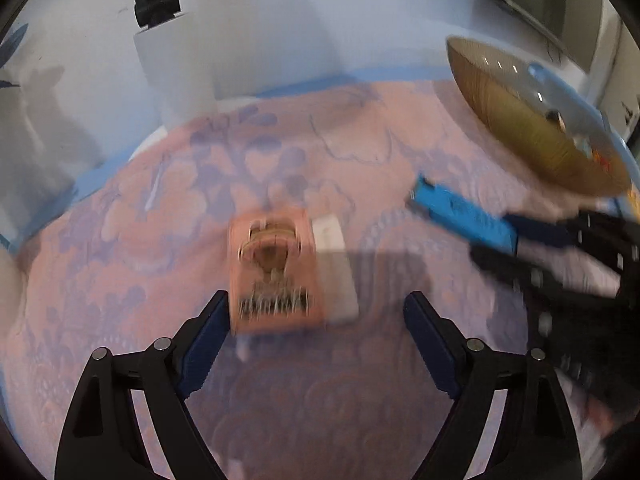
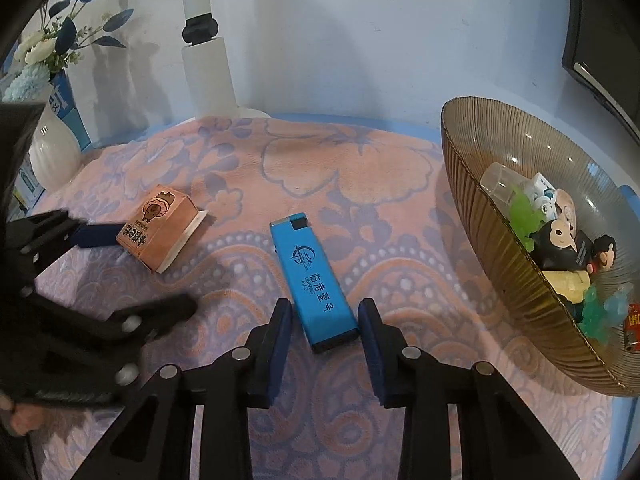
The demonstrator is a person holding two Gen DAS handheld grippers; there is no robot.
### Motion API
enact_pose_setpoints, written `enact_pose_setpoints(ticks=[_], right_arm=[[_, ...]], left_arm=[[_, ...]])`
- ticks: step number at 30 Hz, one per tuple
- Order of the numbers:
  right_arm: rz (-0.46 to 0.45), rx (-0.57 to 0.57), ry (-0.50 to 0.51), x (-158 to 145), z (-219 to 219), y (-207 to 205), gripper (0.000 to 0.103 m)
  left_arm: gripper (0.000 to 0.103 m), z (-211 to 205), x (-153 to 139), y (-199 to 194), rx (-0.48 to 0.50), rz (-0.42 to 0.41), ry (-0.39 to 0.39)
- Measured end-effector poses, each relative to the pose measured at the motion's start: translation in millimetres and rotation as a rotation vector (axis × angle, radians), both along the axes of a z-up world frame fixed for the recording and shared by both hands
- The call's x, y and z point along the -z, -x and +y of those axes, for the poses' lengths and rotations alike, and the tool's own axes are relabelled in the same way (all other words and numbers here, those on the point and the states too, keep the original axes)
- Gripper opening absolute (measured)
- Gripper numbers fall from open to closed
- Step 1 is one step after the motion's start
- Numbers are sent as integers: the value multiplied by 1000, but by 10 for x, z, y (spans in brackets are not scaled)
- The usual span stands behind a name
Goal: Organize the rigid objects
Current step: 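Grasp the pink box with the left tool while the right tool grasps the blue lighter, then carry the pink box and blue lighter into the brown bowl and open both tools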
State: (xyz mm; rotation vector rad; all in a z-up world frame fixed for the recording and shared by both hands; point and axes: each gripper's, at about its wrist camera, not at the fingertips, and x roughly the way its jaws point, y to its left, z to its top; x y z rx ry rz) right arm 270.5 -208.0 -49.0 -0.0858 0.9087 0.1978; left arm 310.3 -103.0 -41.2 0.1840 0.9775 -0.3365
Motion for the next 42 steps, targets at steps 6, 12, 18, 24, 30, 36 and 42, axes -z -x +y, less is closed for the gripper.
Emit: enact_pose_setpoints(ticks=[6,12,18,24,30,36,42], right_arm=[[5,-12,-31,-13,-48,-26,30],[-38,-100,-1,-81,125,215,24],[33,-117,-171,-97,-71,817,24],[4,-137,-160,-158,-70,1312,33],[36,-136,-38,-57,165,1294,52],[69,-80,-10,-18,343,1034,27],[76,-203,-94,-56,485,1300,24]], left_arm=[[39,278,-80,-43,-60,-23,119],[39,506,-72,395,-102,-1,182],[39,510,-5,818,-96,-7,242],[39,714,-77,1040,-169,-141,281],[39,729,-70,990,-170,-120,297],[39,749,-72,1004,-175,-118,313],[39,765,-76,1010,-186,-111,326]])
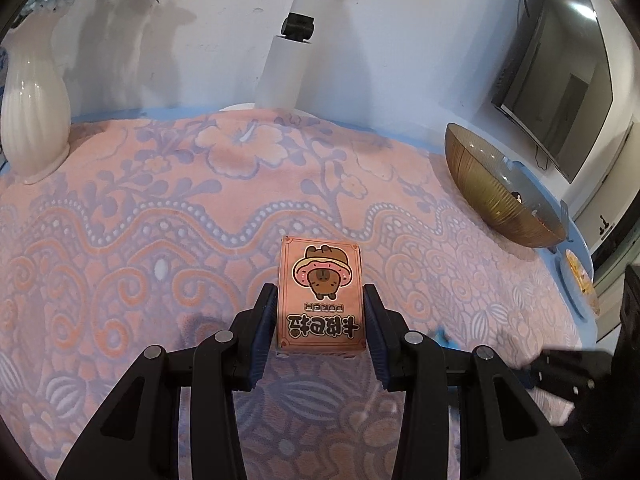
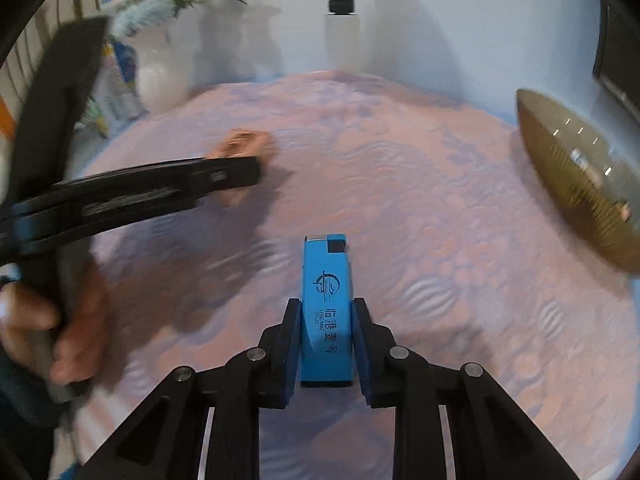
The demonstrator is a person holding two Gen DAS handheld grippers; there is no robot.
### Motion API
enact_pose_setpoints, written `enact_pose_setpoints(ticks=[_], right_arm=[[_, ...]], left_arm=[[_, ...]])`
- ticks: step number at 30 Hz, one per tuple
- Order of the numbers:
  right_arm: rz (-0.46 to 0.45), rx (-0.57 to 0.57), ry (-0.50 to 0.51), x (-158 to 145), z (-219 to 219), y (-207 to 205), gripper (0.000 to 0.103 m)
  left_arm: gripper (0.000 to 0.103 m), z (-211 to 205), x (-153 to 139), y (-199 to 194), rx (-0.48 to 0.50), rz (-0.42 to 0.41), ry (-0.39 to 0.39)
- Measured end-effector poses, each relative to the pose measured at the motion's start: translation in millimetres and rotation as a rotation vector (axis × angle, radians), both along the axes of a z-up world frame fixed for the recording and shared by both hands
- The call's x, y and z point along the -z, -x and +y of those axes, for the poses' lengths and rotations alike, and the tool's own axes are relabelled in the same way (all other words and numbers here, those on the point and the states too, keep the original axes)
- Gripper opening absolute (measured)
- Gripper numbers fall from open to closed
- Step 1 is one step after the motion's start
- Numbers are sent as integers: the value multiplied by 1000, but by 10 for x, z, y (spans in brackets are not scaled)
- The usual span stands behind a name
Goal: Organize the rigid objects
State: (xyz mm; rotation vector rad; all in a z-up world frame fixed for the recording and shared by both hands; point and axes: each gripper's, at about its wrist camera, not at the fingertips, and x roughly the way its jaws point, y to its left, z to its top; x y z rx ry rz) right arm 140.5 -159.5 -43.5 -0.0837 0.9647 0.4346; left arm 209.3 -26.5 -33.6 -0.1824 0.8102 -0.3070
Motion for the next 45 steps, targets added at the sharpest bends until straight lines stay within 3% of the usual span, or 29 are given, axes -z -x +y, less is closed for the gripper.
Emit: enact_pose_setpoints(ticks=[5,8,11,15,20,26,28,31,38,41,45], right_arm=[[34,33,-281,-221,-508,86,24],[-26,117,-340,-492,-963,17,24],[-153,231,-297,-863,-1430,-48,24],[-232,396,-290,-1182,-2003,-264,24],[-252,641,-265,-1310,-2636,-596,24],[-175,768,-254,-1132,-2928,-916,24],[-156,760,-254,-1070,-2931,-977,24],[-89,717,-270,-989,-3000,-1035,31],[-137,650,-250,-1122,-2810,-756,47],[-155,601,-253,-1242,-2604,-634,59],[-202,495,-271,-1454,-2172,-407,60]], left_arm=[[39,-88,-35,18,-24,-6,-67],[39,-198,-157,7,-11,-39,-87],[39,-464,-479,-78,42,-94,-49],[39,-929,-881,-353,138,-135,23],[39,-1535,-1136,-757,243,-133,94],[39,-2049,-1013,-1072,302,-67,114],[43,-2175,-968,-1084,324,-80,110],[64,-2248,-952,-1054,333,-74,101],[64,-1801,-1081,-801,287,-104,71],[64,-1492,-1138,-626,236,-105,41],[64,-984,-1314,-173,148,-168,-22]])
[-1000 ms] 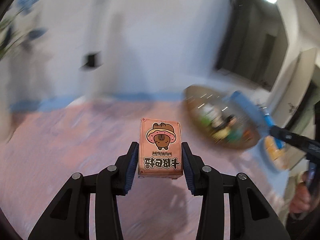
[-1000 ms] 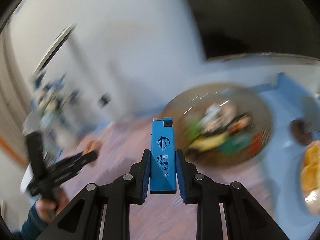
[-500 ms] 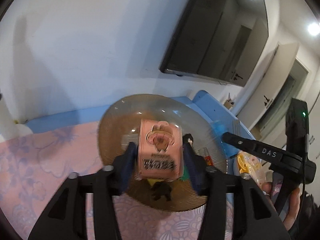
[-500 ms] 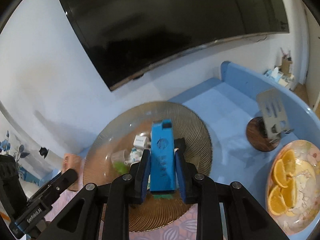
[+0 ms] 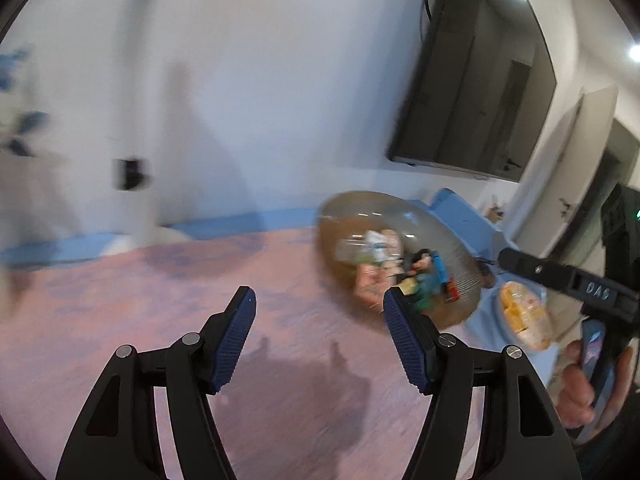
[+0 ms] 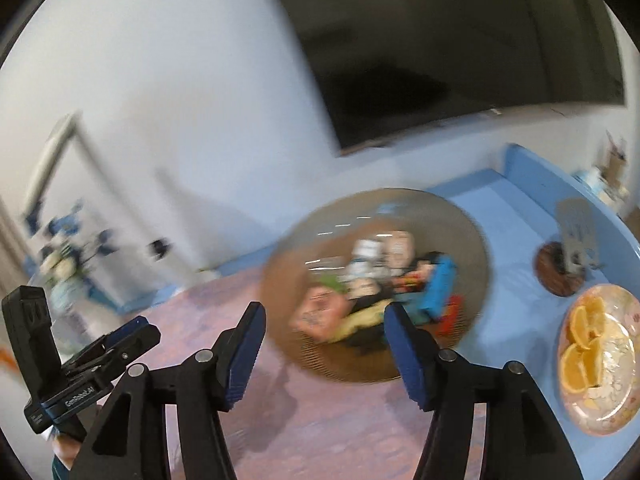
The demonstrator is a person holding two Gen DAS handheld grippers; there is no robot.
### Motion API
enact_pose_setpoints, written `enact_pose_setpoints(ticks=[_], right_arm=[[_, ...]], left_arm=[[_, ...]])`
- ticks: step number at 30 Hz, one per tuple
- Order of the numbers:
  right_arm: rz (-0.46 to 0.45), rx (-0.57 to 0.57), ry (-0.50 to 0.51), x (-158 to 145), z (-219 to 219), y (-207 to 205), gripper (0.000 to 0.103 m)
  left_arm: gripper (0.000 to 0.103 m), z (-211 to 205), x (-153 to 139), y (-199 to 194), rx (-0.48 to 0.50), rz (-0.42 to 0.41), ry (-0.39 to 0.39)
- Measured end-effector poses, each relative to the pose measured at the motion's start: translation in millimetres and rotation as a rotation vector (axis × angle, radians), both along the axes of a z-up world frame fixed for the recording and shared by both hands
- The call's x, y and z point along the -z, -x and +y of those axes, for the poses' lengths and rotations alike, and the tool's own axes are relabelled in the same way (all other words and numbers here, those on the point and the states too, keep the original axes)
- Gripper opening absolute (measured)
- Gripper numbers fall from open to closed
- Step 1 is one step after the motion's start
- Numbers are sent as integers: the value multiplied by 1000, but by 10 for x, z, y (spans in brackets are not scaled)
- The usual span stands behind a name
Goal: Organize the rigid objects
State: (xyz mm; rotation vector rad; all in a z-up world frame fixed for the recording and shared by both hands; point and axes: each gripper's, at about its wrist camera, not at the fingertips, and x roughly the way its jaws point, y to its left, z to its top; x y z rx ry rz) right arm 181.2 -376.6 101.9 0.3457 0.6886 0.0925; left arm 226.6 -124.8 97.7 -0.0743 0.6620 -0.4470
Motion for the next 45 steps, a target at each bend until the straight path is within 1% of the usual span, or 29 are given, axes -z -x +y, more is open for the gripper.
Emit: enact_pose_setpoints(ticks=[1,3,5,7,8,10,11,14,15,17,19,20,21,22,24,26,28,29,30,32,37,40,45], right_arm=[[-12,-20,9,-37,120,45,60],[-29,-72,19,-64,423,147,60],[-23,-126,19,-6,716,222,61],[6,-165,43,161,1041,280,61],[21,-180,63,266,1204,312,61],[42,-198,111,494,1500,352,61],[44,-189,149,641,1659,365,61],[40,-186,225,960,1906,387,61],[42,-184,250,1034,1960,388,61],[54,-191,267,1165,2019,402,61],[55,-191,313,1239,2070,416,61],[52,-194,326,1243,2089,423,62],[48,-203,329,1244,2111,435,62],[48,-206,339,1248,2128,438,63],[60,-200,382,1275,2189,434,63],[52,-195,420,1278,2250,453,64],[42,-196,439,1276,2283,475,68],[35,-193,449,1274,2294,484,73],[30,-191,452,1267,2295,490,78],[21,-187,457,1264,2304,496,81],[20,-193,449,1260,2289,483,81],[19,-190,448,1259,2287,480,81],[22,-185,447,1255,2283,467,86]], left_arm=[[64,103,-34,94,-24,-16,-7],[69,397,-62,344,-87,-40,-3],[74,628,-21,542,-158,-53,-5],[74,866,108,740,-251,-48,-35],[74,989,219,837,-302,-39,-58],[74,1142,415,901,-336,-5,-70],[74,1211,513,905,-347,16,-74],[74,1345,807,894,-387,23,-127],[74,1366,914,890,-394,26,-161],[74,1388,1072,874,-378,42,-177],[74,1416,1206,830,-358,84,-163],[74,1428,1215,802,-355,99,-164],[74,1456,1190,832,-359,74,-153],[74,1464,1185,834,-364,67,-153],[74,1449,1195,832,-368,84,-166],[74,1421,1207,833,-366,85,-181],[74,1397,1206,843,-374,78,-202],[74,1386,1204,844,-376,75,-209],[74,1377,1204,845,-377,74,-218],[74,1366,1213,843,-378,76,-230],[75,1371,1206,835,-380,81,-236],[77,1386,1210,826,-388,92,-231],[78,1404,1208,820,-390,96,-224]])
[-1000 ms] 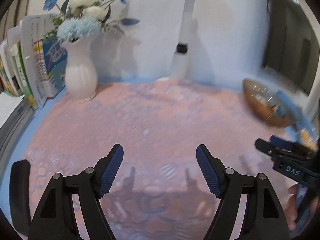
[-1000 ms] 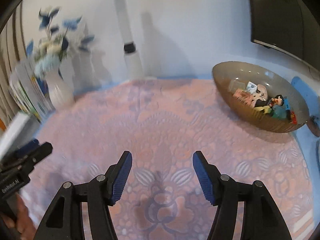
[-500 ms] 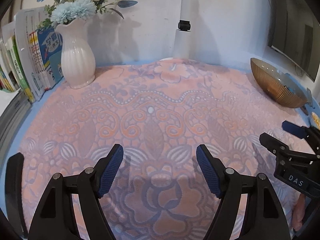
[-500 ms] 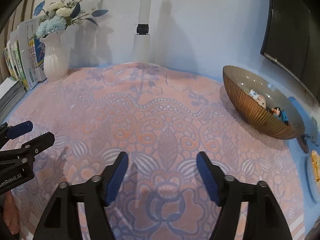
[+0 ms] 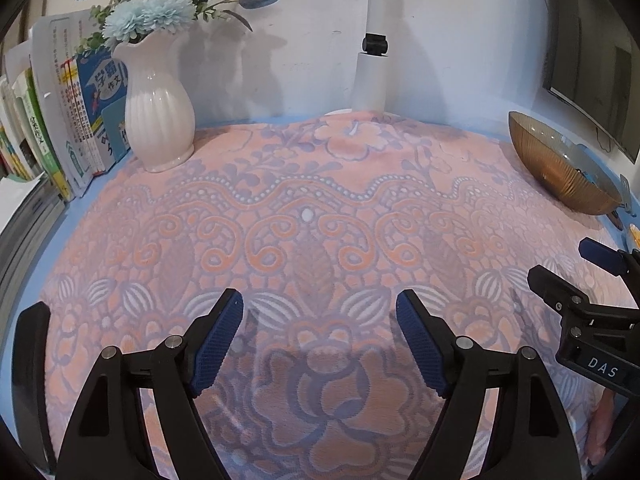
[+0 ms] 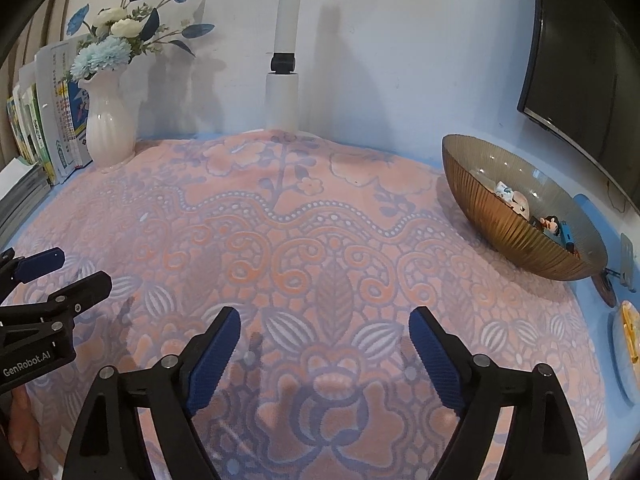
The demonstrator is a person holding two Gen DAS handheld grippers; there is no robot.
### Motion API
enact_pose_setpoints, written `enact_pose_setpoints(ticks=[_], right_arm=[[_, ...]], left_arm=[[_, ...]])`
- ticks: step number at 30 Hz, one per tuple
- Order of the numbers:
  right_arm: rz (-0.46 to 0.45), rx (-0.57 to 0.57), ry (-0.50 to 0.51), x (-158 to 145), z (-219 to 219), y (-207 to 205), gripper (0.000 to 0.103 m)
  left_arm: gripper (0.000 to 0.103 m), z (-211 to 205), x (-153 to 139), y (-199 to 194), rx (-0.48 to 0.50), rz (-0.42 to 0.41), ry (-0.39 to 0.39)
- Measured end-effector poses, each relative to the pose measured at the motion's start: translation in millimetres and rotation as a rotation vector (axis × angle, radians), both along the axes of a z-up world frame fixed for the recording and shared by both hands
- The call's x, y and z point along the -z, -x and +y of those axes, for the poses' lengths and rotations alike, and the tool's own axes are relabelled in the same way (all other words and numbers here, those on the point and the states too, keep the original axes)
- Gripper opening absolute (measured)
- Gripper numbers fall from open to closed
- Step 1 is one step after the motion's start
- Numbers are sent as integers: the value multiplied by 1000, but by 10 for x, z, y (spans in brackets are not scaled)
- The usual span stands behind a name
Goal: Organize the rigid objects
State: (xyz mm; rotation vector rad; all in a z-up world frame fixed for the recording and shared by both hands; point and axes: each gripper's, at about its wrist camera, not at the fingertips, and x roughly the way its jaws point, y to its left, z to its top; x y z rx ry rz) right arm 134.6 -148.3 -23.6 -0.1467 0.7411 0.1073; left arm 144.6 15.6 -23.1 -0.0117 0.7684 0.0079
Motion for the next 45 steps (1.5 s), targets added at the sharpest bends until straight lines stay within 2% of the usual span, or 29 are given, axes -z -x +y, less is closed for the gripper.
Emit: enact_pose_setpoints(ticks=[34,38,45], right_arm=[[20,-3,9,23,-22,-25,89],[28,-1,14,28,-11,-37,93],[32,1,13,33,-17,-45,94]], left_arm=[[80,24,50,-36,16,24,9],[80,11,54,-38,15,29,3],[80,26,58,-56,20,30,6]])
